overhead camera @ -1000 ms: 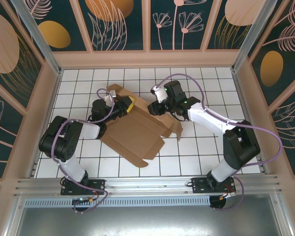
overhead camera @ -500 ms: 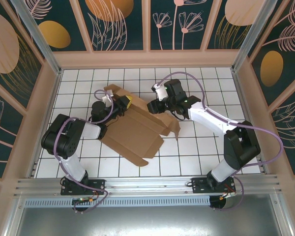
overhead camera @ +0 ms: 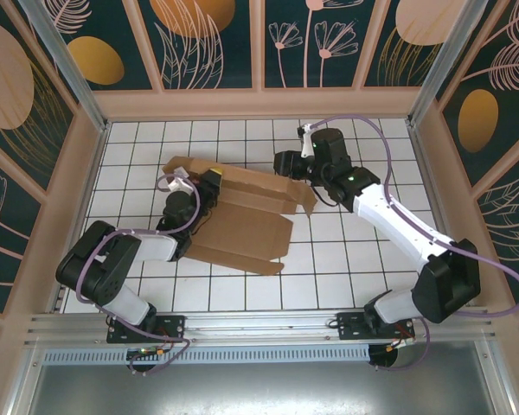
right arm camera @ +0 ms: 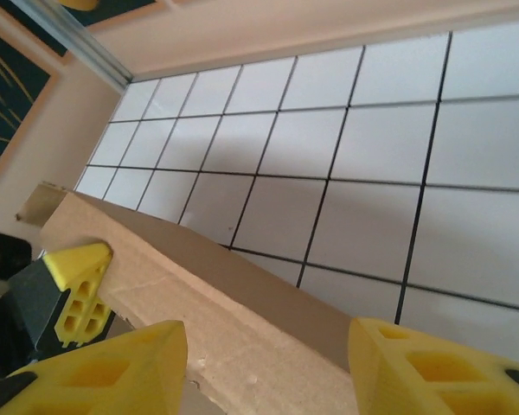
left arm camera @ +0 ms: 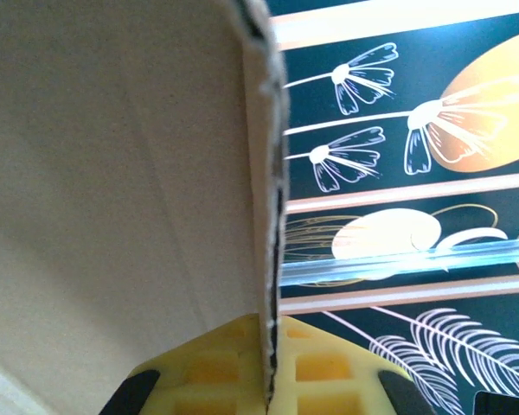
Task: Fold the paper box
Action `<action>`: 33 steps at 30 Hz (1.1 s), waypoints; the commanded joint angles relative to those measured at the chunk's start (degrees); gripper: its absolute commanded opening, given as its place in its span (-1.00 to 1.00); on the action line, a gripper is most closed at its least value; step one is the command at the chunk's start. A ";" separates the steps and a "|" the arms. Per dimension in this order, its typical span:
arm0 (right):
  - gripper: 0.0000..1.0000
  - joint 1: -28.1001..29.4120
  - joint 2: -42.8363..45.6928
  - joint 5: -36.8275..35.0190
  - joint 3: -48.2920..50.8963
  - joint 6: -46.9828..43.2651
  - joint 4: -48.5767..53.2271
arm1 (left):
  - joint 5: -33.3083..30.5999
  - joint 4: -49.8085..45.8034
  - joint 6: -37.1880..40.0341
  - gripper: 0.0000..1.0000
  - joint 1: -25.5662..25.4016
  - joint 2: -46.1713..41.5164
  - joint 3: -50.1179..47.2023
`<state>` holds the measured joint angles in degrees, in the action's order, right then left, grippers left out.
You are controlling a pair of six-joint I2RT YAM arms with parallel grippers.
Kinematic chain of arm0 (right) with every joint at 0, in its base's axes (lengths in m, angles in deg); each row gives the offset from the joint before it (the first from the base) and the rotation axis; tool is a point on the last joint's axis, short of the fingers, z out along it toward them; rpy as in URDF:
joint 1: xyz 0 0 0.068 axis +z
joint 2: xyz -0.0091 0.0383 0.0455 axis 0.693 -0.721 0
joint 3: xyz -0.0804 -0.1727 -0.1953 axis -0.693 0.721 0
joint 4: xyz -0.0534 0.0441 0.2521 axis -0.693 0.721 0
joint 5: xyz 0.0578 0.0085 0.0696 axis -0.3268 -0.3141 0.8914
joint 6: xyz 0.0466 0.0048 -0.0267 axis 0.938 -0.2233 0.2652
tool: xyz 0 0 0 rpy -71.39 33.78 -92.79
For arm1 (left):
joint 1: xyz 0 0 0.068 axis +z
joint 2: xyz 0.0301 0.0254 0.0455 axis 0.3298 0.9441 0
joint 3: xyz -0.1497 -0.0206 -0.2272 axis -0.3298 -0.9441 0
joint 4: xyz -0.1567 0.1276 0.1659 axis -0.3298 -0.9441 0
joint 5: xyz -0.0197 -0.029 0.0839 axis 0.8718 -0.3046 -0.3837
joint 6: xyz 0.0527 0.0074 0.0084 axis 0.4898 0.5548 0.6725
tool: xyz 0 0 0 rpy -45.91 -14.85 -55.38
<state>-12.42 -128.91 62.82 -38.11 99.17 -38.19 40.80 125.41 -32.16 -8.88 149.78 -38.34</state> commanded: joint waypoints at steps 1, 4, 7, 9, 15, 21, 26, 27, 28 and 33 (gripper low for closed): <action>0.06 -2.25 -2.19 0.75 -3.36 6.42 4.13 | -7.60 -3.75 -1.73 -0.99 -1.14 -2.85 0.61; 0.06 -3.75 -3.24 3.63 -4.22 9.49 5.11 | -11.64 -15.62 -3.38 -1.00 -1.48 -6.82 1.80; 0.07 -4.08 -3.03 2.23 -4.48 10.27 6.22 | -14.00 -34.50 -5.52 -1.00 -1.56 -8.90 7.87; 0.07 -4.94 -3.13 3.39 -4.77 10.11 6.70 | -13.47 -36.74 -6.10 -1.00 -1.54 -8.32 9.43; 0.07 -5.29 -4.51 6.98 -4.77 9.76 7.17 | -11.08 -27.68 -5.83 -1.00 -1.57 -4.59 5.92; 0.05 -4.27 -6.05 6.17 -3.48 14.23 6.26 | -10.89 -24.09 -3.86 -1.00 -1.59 -3.47 3.72; 0.06 -3.36 -7.88 4.66 -3.29 14.97 5.69 | -11.24 -25.91 -2.31 -0.91 -1.57 -4.03 4.31; 0.06 -3.32 -8.35 4.90 -3.05 15.37 5.35 | -11.25 -26.50 -2.13 -0.90 -1.57 -4.15 4.41; 0.06 -3.19 -8.73 5.08 -2.71 15.79 4.93 | -11.23 -27.02 -2.15 -0.89 -1.61 -4.26 4.45; 0.11 -2.19 -9.90 4.74 -1.45 16.82 3.33 | -10.47 -27.49 -2.47 -0.89 -1.57 -4.28 4.26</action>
<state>-15.44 -137.82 67.98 -40.41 114.27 -33.12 30.46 103.07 -36.47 -10.13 144.93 -33.18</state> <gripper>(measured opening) 0.549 0.059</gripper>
